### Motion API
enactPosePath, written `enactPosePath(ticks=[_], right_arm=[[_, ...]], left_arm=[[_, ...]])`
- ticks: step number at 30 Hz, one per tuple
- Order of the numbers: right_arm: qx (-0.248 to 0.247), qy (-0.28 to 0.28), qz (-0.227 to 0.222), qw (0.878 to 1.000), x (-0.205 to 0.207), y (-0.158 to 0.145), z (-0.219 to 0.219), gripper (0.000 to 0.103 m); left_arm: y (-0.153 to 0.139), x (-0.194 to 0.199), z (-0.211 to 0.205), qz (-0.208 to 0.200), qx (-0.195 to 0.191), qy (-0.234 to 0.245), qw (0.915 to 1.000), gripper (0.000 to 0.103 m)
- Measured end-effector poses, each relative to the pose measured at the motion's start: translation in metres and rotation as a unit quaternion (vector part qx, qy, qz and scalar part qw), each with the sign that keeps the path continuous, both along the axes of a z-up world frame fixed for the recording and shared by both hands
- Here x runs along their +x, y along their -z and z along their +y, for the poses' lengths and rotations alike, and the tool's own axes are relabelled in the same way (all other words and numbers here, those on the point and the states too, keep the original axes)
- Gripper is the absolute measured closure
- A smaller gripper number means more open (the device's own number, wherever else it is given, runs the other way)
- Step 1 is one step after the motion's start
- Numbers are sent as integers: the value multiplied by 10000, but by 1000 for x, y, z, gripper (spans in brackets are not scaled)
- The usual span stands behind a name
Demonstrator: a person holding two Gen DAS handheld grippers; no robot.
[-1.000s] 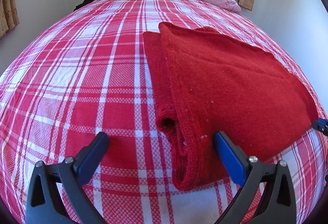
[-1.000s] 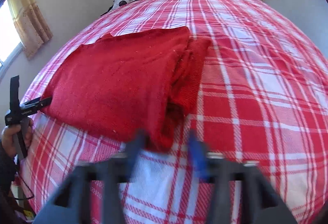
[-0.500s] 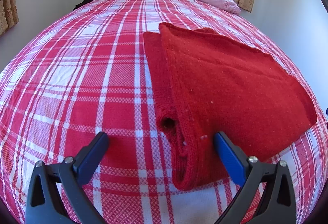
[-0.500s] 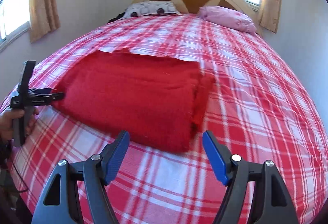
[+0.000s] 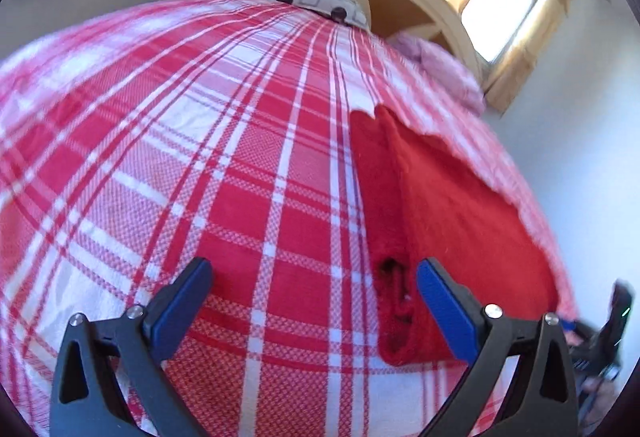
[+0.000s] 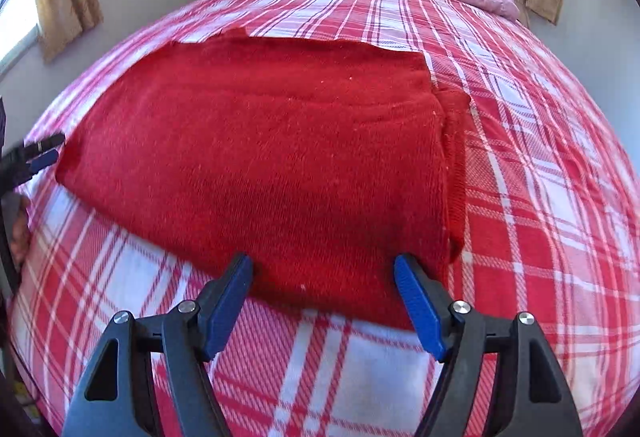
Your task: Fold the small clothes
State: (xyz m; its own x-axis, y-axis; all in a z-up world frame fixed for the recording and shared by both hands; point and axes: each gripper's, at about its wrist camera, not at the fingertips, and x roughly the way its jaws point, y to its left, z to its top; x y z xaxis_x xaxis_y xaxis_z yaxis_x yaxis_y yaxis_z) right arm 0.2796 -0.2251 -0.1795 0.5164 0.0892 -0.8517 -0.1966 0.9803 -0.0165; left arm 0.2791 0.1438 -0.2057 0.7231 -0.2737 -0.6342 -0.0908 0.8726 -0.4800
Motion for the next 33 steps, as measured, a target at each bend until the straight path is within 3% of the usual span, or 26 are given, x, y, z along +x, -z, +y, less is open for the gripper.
enactPosePath(ticks=[4, 9, 14, 18, 23, 33], right_arm=[[-246, 39, -255, 9994, -8, -20, 19, 29], [-518, -727, -900, 9919, -25, -41, 89, 29], [-1101, -1671, -1248, 9718, -37, -24, 173, 29], [-1156, -2213, -1263, 9601, -40, -8, 218, 29], [-1278, -2470, -1376, 9506, -39, 1, 252, 36], [-1958, -2419, -1834, 9325, -42, 16, 287, 38]], left_arm=[[0, -1, -1, -43, 23, -11, 10000, 0], [-3, -9, 8, -237, -222, -292, 9990, 0], [-1, -14, 22, -337, -503, -621, 9962, 0], [0, -14, 23, -334, -501, -619, 9963, 0], [1, -16, 28, -412, -674, -634, 9949, 0], [1, -19, 33, -525, -878, -638, 9927, 0]])
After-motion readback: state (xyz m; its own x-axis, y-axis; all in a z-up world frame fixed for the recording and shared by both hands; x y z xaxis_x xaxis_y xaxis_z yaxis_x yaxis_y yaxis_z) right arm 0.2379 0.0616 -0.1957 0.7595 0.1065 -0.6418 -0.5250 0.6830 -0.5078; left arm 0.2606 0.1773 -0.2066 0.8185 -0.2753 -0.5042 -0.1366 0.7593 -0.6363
